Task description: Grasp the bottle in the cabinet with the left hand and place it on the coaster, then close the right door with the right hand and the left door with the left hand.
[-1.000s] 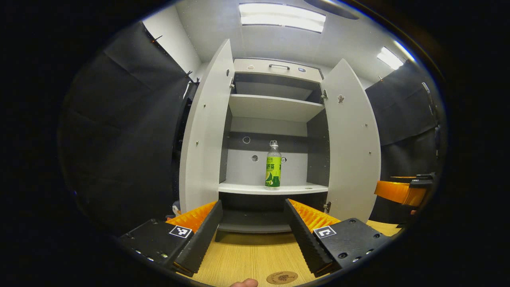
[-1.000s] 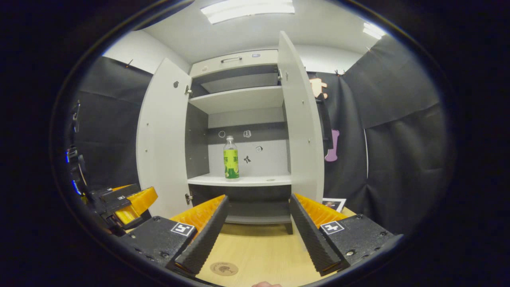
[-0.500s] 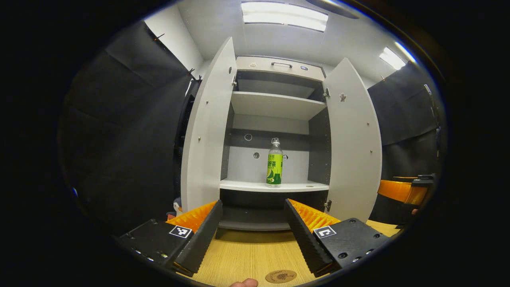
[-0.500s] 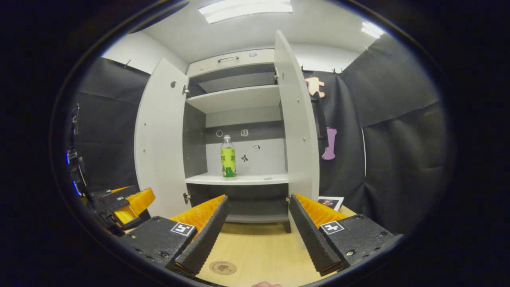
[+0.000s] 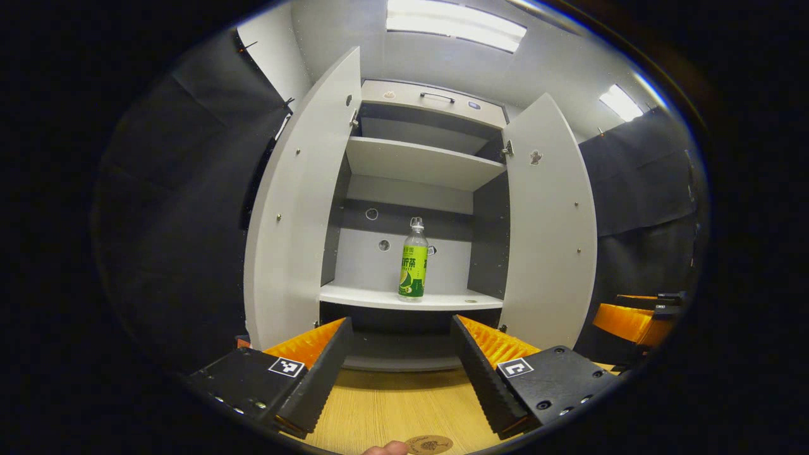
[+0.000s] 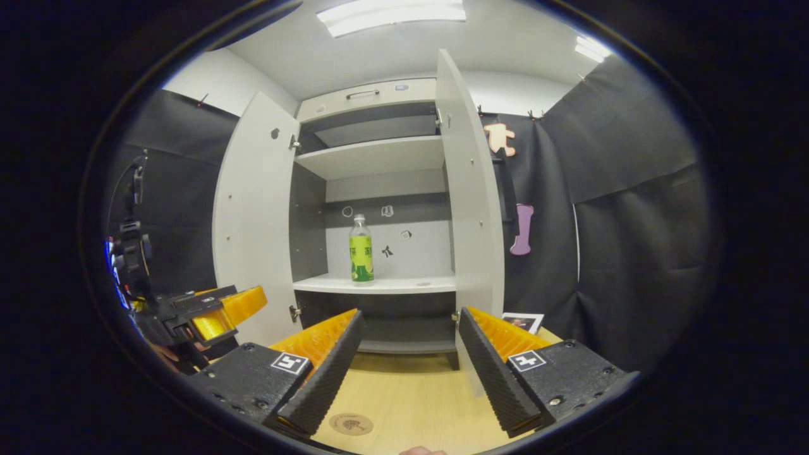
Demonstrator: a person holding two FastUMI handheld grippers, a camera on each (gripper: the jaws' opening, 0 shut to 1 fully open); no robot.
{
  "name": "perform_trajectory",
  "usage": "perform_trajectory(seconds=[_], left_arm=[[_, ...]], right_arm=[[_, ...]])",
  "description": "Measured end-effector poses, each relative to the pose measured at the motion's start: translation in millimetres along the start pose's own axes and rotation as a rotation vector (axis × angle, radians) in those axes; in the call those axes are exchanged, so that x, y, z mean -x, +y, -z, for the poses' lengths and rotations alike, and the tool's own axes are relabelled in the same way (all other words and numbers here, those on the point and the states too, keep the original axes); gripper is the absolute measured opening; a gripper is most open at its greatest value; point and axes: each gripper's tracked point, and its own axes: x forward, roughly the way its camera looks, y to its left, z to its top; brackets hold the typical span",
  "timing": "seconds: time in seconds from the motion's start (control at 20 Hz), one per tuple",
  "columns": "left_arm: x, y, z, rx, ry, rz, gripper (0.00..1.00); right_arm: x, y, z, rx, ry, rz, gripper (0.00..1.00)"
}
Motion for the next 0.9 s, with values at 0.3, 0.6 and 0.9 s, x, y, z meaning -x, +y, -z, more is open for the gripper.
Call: perform_trajectory(seconds=[0.3,0.6,0.9], left_arm=[[-89.0,-23.3,-22.2,-0.014,0.009,0.121,0.99],[-192.1,-37.1,-46.0,-0.032,-0.034,0.155,0.94],[-281.5,-20.1,-34.7,-0.008,-0.014,0.087,0.95]], right_arm=[[-0.1,-7.7,-4.7,0.011,0.008,0.04,0.99],[0.4,-37.4,-5.8,0.03,0.029,0.126,0.96],[2.3,-48.0,-18.9,0.023,0.014,0.194,1.0]])
